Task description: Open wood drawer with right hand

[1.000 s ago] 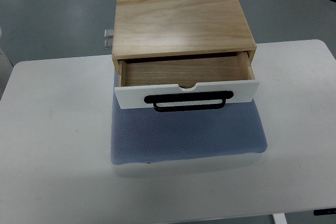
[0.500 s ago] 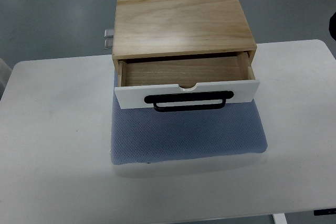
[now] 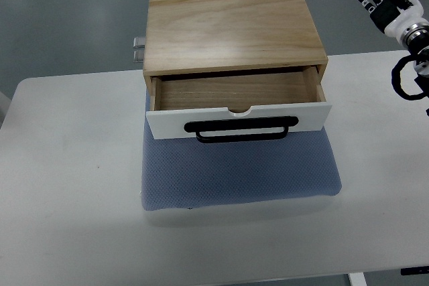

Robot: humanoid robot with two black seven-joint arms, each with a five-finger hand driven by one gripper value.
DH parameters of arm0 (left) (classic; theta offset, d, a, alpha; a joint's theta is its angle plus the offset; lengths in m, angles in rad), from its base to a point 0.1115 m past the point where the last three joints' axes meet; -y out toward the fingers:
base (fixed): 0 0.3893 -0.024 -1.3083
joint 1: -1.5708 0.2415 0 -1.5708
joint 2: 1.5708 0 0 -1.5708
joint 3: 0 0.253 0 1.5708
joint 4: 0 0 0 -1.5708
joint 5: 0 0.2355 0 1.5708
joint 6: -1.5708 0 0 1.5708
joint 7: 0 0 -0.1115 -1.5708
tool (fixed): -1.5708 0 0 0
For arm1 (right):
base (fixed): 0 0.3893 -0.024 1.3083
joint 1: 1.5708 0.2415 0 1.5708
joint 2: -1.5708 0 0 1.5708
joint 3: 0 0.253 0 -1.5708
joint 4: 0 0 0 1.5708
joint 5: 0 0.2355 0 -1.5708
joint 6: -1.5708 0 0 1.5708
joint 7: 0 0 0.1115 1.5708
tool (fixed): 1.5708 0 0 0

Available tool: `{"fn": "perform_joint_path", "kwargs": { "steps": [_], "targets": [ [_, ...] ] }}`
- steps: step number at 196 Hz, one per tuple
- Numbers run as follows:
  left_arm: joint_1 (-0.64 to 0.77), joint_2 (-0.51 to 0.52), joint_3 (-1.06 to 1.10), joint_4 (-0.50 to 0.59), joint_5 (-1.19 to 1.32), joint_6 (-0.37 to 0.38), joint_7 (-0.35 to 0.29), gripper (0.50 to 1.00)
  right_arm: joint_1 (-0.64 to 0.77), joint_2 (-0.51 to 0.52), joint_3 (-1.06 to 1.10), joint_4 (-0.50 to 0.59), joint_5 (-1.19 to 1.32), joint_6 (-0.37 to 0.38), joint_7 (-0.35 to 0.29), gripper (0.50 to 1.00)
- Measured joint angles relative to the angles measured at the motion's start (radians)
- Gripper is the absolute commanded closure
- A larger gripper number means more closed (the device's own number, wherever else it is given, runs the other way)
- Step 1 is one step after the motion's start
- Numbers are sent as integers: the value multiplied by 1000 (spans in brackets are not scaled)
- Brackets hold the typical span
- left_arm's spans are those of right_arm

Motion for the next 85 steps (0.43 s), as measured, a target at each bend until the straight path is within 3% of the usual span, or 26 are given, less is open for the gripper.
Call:
{"fn": "perform_joint_path", "kwargs": {
  "steps": [85],
  "targets": [
    [0, 0, 0, 0, 0, 0, 0, 500, -17, 14, 0, 0, -3, -3, 72, 556]
  ]
}}
